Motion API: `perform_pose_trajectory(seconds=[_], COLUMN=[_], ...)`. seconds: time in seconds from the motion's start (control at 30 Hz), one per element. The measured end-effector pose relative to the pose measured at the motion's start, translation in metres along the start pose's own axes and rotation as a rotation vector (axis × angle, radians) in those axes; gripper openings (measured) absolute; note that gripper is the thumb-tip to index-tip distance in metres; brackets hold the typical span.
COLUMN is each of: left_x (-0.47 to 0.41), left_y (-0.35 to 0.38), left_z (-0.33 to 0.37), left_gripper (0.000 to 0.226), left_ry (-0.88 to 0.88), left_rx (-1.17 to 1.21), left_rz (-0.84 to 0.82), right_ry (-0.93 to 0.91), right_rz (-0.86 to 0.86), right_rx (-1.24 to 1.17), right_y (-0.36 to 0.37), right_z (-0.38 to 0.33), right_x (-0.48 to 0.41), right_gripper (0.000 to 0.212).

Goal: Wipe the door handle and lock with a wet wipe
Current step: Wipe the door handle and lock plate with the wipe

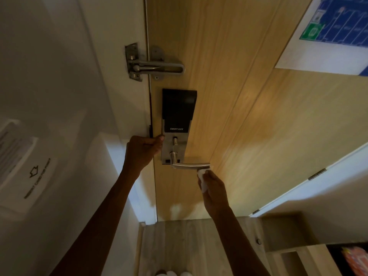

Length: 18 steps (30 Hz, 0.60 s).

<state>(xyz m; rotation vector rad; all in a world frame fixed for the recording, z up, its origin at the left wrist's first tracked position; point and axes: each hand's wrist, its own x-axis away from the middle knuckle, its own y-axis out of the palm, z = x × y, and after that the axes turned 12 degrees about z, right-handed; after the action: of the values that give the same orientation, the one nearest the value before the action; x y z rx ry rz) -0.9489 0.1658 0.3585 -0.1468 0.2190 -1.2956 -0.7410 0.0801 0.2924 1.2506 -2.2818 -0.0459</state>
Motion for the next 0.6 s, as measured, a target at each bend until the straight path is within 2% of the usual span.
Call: perform_pose_trajectory(seconds=[0.1, 0.2, 0.33, 0.5, 0.6], left_x=[0.0, 0.001, 0.001, -0.002, -0.001], left_y=[0.0, 0.0, 0.002, -0.003, -0.003], left_z=[0.0, 0.0, 0.001, 0.0, -0.001], left_gripper=[0.02, 0.018, 0.011, 0.009, 0.006], left_ry=[0.019, -0.009, -0.007, -0.023, -0.02], left_rx=[-0.034, -0.017, -0.007, 0.0, 0.006], left_rz=[-0.004, -0.016, -0.005, -0.014, -0.008], right_ry=[0.025, -0.004, -0.018, -0.004, -0.028], right_rz=[-0.072, -0.152, -0.031, -0.148, -0.059], right_rx=[0.083, 0.089, 0.097, 0.181, 0.168], right_y=[0.024, 0.036, 0.021, 0.045, 0.037], right_z=[0.006, 0.016, 0.009, 0.014, 0.014], right_x=[0.01, 0.021, 0.007, 0.024, 0.017], right_gripper=[0.024, 0.014, 0.021, 0.012, 0.011])
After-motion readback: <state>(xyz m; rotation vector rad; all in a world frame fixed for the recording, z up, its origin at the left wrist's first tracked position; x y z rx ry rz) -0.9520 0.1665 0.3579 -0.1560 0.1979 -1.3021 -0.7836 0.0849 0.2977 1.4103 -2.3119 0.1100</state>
